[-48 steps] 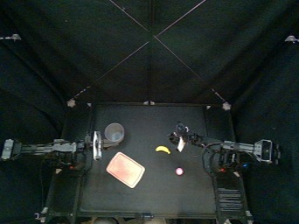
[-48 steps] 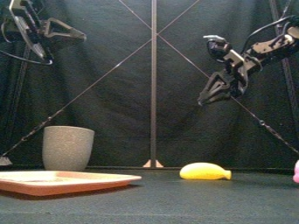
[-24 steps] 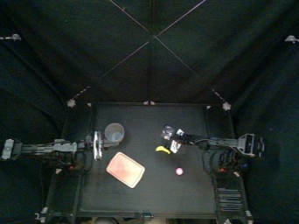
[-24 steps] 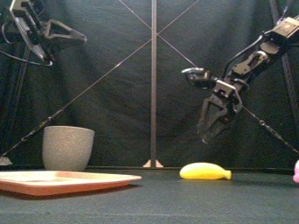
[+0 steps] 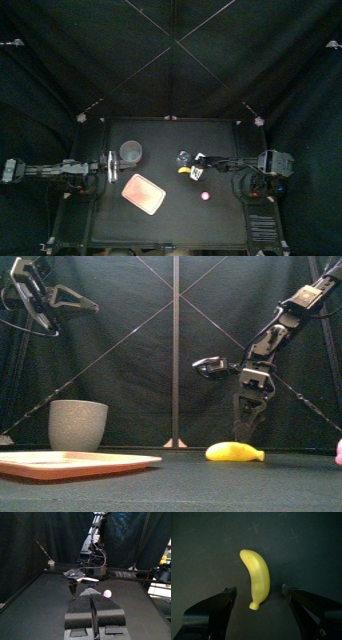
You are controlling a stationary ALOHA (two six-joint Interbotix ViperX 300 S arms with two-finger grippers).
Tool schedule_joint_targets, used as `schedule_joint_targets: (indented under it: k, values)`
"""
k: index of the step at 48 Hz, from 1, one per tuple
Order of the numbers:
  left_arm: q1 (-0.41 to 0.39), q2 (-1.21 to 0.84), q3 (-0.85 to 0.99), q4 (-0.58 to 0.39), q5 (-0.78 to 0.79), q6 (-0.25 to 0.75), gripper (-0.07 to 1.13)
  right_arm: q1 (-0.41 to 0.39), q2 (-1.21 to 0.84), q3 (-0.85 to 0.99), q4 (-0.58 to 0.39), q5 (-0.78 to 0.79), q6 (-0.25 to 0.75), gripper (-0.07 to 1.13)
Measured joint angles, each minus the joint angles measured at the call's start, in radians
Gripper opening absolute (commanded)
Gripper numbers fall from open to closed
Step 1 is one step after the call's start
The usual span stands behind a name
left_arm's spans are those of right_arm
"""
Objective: Pick the banana then place it on the pink plate
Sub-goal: Pick the banana
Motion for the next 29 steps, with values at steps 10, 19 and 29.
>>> schedule_joint_targets:
  k: [10, 19, 29]
  values:
    - [0.003, 0.0, 0.0, 0.0, -0.002, 0.005, -0.01, -0.002, 0.067, -0.044, -0.008, 0.002, -0.002, 1.02]
    - [0.011, 0.0, 0.0, 0.0, -0.002, 0.005, -0.01, 0.0, 0.092, -0.075, -0.025, 0.018, 0.0, 0.86]
    - [0.011, 0.0, 0.002, 0.0, -0.002, 0.003, -0.01, 0.002, 0.092, -0.083, -0.026, 0.031, 0.0, 0.58]
